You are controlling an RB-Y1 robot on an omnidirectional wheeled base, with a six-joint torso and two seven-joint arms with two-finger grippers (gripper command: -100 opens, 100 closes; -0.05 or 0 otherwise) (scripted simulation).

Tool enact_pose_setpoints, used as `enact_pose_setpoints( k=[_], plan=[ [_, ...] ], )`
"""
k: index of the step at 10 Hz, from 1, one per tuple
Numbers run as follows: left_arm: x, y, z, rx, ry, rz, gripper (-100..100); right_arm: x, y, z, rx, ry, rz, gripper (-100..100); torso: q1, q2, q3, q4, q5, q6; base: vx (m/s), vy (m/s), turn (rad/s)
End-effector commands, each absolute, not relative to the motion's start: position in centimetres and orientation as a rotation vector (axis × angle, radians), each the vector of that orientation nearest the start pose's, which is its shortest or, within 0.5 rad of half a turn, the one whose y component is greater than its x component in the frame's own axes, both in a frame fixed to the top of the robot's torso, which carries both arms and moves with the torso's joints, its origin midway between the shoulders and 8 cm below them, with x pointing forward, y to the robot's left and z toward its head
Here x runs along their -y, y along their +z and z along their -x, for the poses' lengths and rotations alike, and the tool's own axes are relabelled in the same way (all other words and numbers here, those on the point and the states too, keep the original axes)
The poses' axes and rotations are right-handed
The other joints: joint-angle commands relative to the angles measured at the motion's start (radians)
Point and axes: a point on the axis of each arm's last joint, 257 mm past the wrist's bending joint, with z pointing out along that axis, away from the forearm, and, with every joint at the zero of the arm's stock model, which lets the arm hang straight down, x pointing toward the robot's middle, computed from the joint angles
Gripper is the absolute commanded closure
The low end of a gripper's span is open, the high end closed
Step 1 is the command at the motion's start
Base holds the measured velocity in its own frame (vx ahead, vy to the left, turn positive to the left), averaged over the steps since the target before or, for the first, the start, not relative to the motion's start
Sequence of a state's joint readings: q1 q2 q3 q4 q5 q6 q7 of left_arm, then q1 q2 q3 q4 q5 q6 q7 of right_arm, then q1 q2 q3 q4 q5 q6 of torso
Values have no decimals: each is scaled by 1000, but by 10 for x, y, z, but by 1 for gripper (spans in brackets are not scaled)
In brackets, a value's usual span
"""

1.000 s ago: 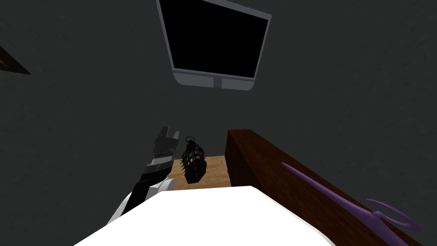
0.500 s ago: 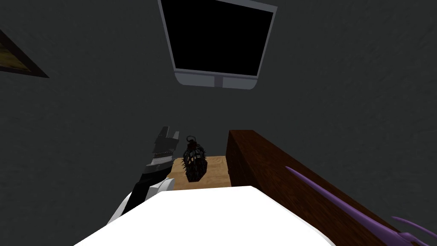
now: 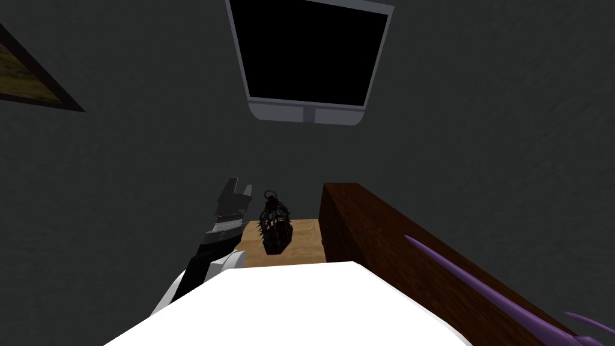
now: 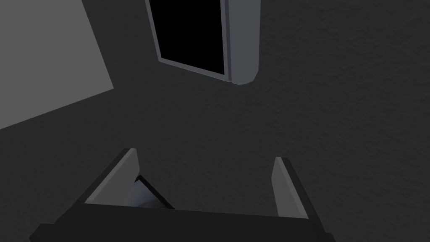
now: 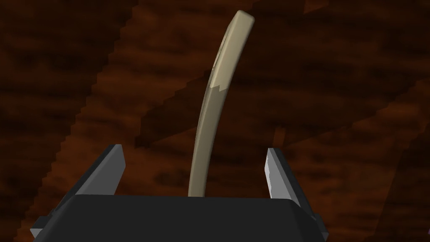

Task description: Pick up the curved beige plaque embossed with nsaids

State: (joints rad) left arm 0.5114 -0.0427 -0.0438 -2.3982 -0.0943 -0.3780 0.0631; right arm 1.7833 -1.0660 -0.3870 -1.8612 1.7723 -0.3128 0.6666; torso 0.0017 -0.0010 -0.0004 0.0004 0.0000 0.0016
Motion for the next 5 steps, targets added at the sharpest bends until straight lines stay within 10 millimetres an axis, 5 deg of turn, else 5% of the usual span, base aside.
enact_pose_setpoints(
  k=[1,2,3,5],
  plan=[
    [-262,50,-342,-620,-1329,674,0,589,-317,159,-2244,-292,2453,-100,0,0,0,0,0,0,-10,5,27],
    [-262,50,-342,-620,-1329,674,0,588,-314,159,-2241,-293,2455,-100,0,0,0,0,0,0,0,0,0],
    [-262,50,-342,-620,-1329,674,0,588,-315,160,-2242,-293,2454,100,0,0,0,0,0,0,0,0,0],
    [-262,50,-342,-620,-1329,674,0,588,-315,160,-2245,-292,2453,100,0,-1,-1,0,0,-1,0,0,0]
  ],
)
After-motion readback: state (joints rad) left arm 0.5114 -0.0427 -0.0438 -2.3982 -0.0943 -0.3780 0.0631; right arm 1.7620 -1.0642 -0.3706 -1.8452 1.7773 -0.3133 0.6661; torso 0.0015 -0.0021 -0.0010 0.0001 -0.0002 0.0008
